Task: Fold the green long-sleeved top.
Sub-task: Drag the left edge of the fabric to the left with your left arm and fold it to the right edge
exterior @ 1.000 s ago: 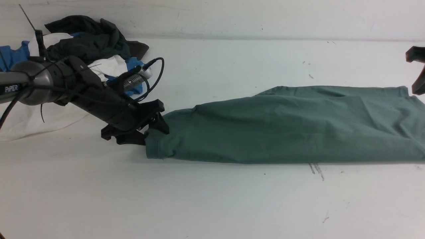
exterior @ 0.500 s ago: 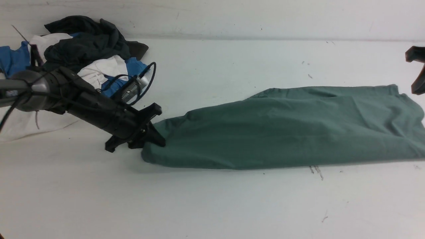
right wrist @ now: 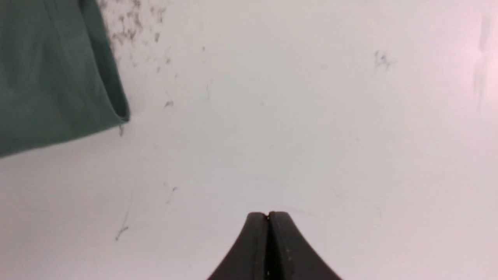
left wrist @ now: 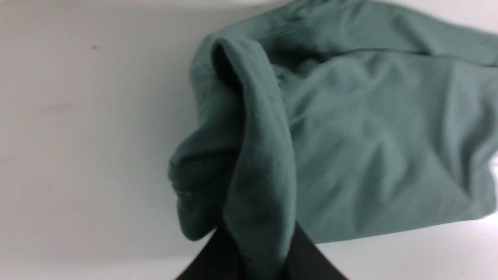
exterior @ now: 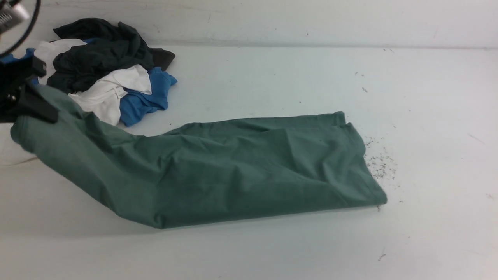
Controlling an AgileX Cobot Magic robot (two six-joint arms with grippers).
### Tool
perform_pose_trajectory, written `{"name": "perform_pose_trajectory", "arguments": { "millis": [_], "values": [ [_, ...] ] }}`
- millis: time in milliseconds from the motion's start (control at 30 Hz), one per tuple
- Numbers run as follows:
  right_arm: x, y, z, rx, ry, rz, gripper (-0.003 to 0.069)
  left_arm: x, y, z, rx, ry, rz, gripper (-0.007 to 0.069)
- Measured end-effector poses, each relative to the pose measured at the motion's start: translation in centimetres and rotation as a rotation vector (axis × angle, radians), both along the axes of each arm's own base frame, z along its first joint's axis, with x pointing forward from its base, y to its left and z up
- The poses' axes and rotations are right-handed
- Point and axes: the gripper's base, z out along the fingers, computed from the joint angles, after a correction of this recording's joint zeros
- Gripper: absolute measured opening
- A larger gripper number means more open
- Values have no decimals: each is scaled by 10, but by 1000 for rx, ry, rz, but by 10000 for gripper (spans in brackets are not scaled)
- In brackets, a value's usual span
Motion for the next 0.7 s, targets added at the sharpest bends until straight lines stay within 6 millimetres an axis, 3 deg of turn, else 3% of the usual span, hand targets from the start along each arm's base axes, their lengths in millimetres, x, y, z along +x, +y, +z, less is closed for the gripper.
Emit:
{"name": "perform_pose_trajectory", "arguments": {
  "millis": [100, 133, 167, 200, 233, 267, 333, 367, 400, 500, 567, 600, 700],
  "values": [
    [-8, 3, -5, 18, 15, 3, -15, 3, -20, 15, -52, -54, -42, 47],
    [-10, 4, -6, 24, 19, 5, -15, 7, -42, 24, -90, -85, -100, 47],
    [-10, 4, -7, 26, 21, 5, -15, 7, -45, 24, -93, -85, -109, 47],
    [-11, 5, -7, 30, 22, 4, -15, 13, -75, 29, -111, -102, -193, 47],
    [-10, 5, -8, 33, 21, 4, -15, 15, -85, 30, -118, -106, -217, 47],
    [-10, 6, -8, 40, 20, 3, -15, 21, -110, 31, -126, -118, -277, 47],
    [-10, 6, -8, 47, 19, 5, -15, 30, -143, 29, -133, -135, -344, 47],
    [-10, 6, -8, 48, 18, 5, -15, 31, -147, 29, -133, -138, -350, 47],
    [-10, 7, -8, 52, 17, 7, -15, 40, -177, 24, -141, -159, -398, 47],
    [-10, 8, -8, 58, 13, 17, -15, 55, -227, 8, -155, -177, -463, 50],
    [-10, 8, -7, 61, 11, 20, -15, 60, -247, -2, -161, -178, -484, 58],
    [-10, 8, -7, 64, 10, 21, -15, 68, -275, -19, -164, -176, -508, 75],
    [-10, 8, -7, 65, 9, 23, -15, 78, -312, -52, -167, -158, -538, 141]
  ]
}}
